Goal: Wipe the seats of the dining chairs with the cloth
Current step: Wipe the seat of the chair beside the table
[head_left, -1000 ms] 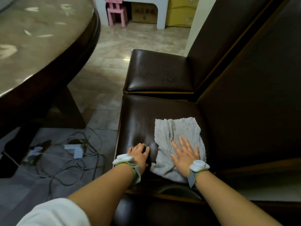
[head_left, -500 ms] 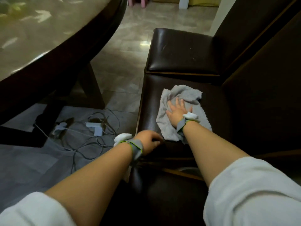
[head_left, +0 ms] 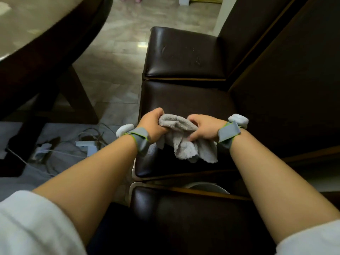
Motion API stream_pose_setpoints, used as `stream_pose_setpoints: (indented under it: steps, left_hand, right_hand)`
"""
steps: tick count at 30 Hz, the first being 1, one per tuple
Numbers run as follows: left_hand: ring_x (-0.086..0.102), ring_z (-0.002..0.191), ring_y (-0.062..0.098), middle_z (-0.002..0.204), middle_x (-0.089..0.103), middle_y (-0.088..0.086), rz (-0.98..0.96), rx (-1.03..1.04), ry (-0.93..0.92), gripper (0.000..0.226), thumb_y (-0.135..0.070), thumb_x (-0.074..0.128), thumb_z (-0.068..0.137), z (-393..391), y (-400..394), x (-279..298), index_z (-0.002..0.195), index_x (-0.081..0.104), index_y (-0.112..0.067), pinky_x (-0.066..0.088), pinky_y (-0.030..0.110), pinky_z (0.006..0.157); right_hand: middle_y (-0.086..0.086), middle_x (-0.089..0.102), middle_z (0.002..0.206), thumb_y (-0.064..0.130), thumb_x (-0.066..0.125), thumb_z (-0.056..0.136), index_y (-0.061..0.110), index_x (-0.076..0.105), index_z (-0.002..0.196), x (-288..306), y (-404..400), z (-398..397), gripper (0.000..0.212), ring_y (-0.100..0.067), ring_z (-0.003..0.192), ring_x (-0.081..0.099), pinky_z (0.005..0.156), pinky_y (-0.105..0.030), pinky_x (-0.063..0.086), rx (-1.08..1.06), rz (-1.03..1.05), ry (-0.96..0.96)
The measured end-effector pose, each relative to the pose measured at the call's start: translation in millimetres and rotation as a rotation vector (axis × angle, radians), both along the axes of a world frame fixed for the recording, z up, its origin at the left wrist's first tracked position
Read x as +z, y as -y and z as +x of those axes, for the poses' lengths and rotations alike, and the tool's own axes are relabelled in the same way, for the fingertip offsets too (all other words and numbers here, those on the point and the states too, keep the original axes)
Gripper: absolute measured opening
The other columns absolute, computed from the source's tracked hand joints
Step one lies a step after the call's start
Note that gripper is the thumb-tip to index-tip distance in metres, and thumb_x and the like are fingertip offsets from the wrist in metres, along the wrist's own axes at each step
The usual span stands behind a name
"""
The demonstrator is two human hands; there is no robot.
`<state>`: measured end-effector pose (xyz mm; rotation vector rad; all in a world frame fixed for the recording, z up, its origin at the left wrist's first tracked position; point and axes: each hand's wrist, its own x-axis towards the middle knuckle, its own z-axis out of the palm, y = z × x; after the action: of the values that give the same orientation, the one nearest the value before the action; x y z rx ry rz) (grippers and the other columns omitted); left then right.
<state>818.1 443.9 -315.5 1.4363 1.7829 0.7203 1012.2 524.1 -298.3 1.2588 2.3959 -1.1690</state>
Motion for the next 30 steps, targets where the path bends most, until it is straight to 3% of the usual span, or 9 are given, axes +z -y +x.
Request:
stream_pose_setpoints:
  steps: [2,6,9,13,16,19,22,26,30]
  left_hand:
    - [0.045,0.065,0.016,0.068,0.051,0.001,0.009,-0.015,-0.025,0.033,-0.007,0.071,0.073,-9.7,-2.9,2.9,0.069,0.041,-0.022,0.037,0.028,0.058]
    - [0.057,0.091,0.024,0.098,0.060,0.007,0.159,0.075,-0.155,0.036,0.007,0.050,0.075,-34.0,-11.8,10.2,0.104,0.056,-0.014,0.041,0.026,0.076]
    - [0.049,0.116,0.032,0.126,0.052,0.014,0.370,-0.001,-0.375,0.057,-0.009,0.049,0.072,-42.8,-15.1,12.2,0.129,0.051,-0.012,0.040,0.035,0.098]
    - [0.036,0.133,0.032,0.147,0.038,0.011,0.182,-0.249,-0.487,0.052,-0.022,0.046,0.086,-49.8,3.9,-14.0,0.137,0.048,-0.019,0.031,0.039,0.111]
    - [0.039,0.134,0.028,0.148,0.038,0.003,-0.114,-0.527,-0.595,0.053,-0.026,0.060,0.084,-49.3,25.6,-38.9,0.136,0.050,-0.023,0.033,0.041,0.110]
    - [0.050,0.123,0.024,0.137,0.050,0.000,-0.095,-0.365,-0.509,0.039,-0.030,0.060,0.087,-42.2,33.0,-45.4,0.126,0.058,-0.024,0.042,0.034,0.100]
    - [0.055,0.112,0.027,0.122,0.058,0.005,-0.029,-0.268,-0.497,0.025,-0.016,0.053,0.092,-38.2,33.4,-54.0,0.115,0.065,-0.018,0.045,0.033,0.091]
    - [0.056,0.109,0.025,0.120,0.057,0.004,-0.061,-0.240,-0.485,0.034,-0.002,0.056,0.085,-40.1,41.7,-65.2,0.113,0.064,-0.020,0.044,0.030,0.088]
    - [0.057,0.097,0.033,0.107,0.059,0.012,-0.057,-0.006,-0.439,0.023,-0.004,0.048,0.085,-37.7,53.3,-65.1,0.100,0.059,-0.018,0.045,0.035,0.082]
  right_hand:
    - [0.001,0.056,0.079,0.006,0.072,0.073,0.020,0.056,0.080,-5.7,-7.1,7.4,0.023,-0.018,0.078,0.053,0.063,-0.029,0.039,-0.066,0.054,0.053]
    - [-0.003,0.060,0.082,-0.005,0.061,0.070,0.017,0.061,0.082,-8.2,-21.8,2.1,0.025,-0.020,0.079,0.057,0.067,-0.028,0.045,-0.512,0.305,-0.314]
    - [-0.002,0.054,0.084,-0.005,0.052,0.065,0.015,0.058,0.079,-1.6,-20.2,-17.5,0.025,-0.015,0.075,0.049,0.063,-0.015,0.036,-0.589,0.623,-0.510]
    - [-0.008,0.059,0.093,-0.007,0.050,0.072,0.011,0.059,0.086,-22.5,-2.9,-27.4,0.025,-0.028,0.089,0.055,0.077,-0.031,0.043,-0.431,0.529,-0.217]
    - [-0.004,0.062,0.101,0.015,0.072,0.074,0.016,0.065,0.098,-43.8,16.1,-16.3,0.025,-0.025,0.097,0.061,0.081,-0.028,0.049,-0.127,0.172,0.208]
    - [-0.001,0.062,0.101,0.027,0.065,0.081,0.019,0.067,0.095,-43.1,27.6,-19.4,0.016,-0.023,0.097,0.059,0.083,-0.032,0.049,-0.209,0.305,0.048]
    - [-0.003,0.049,0.137,0.027,0.056,0.091,0.025,0.062,0.123,-61.0,27.7,-30.9,0.032,-0.026,0.128,0.038,0.106,-0.039,0.033,-0.098,0.533,0.003]
    - [0.005,0.002,0.162,0.040,0.036,0.101,0.047,0.020,0.147,-89.4,43.0,-43.4,0.049,-0.025,0.149,-0.003,0.118,-0.051,0.001,0.137,0.413,0.192]
    - [0.006,-0.007,0.162,0.040,0.032,0.101,0.054,0.014,0.145,-93.8,82.1,-61.0,0.050,-0.025,0.148,-0.012,0.116,-0.053,-0.007,0.118,0.443,0.203]
